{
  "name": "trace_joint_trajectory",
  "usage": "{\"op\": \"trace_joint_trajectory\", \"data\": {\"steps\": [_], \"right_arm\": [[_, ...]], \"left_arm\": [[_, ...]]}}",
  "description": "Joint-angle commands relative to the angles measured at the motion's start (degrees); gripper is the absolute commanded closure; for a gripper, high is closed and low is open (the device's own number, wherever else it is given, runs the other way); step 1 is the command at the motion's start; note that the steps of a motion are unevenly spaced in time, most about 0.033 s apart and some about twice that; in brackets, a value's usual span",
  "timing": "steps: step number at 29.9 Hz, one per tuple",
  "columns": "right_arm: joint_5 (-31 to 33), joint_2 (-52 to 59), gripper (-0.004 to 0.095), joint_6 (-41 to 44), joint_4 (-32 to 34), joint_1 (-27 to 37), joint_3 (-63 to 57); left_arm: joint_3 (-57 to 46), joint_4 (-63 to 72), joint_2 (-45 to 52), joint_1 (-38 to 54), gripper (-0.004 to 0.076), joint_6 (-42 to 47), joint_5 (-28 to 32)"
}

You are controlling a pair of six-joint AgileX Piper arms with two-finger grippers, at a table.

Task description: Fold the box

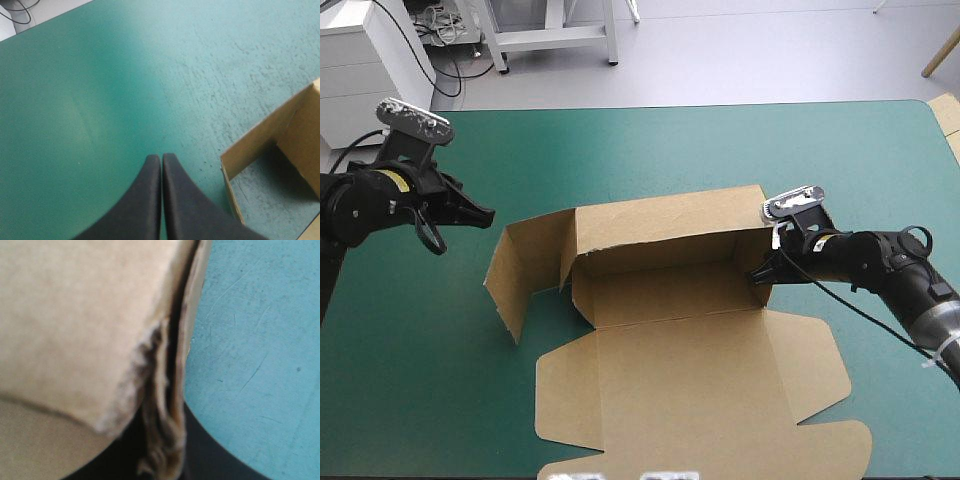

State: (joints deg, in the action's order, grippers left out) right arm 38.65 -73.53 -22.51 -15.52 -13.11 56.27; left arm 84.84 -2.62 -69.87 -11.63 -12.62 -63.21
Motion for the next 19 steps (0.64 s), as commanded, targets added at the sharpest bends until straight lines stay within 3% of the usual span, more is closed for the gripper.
{"op": "trace_joint_trajectory", "data": {"steps": [1,10,15,19], "right_arm": [[-0.05,1.74,0.0928,-0.03,0.41,0.04,4.24],[19.57,1.25,0.0928,8.51,7.86,0.04,12.74],[20.82,-1.27,0.0928,8.61,8.23,0.04,12.96],[16.7,-5.38,0.0928,8.61,8.23,0.04,12.96]], "left_arm": [[-2.75,0.34,2.91,0.13,0.0732,0.98,5.73],[-4.89,-2.29,3.17,0.13,0.0732,0.98,8.64],[-4.89,-2.59,3.17,0.13,0.0732,0.98,9.16],[-4.89,-2.59,3.17,0.13,0.0732,0.98,9.16]]}}
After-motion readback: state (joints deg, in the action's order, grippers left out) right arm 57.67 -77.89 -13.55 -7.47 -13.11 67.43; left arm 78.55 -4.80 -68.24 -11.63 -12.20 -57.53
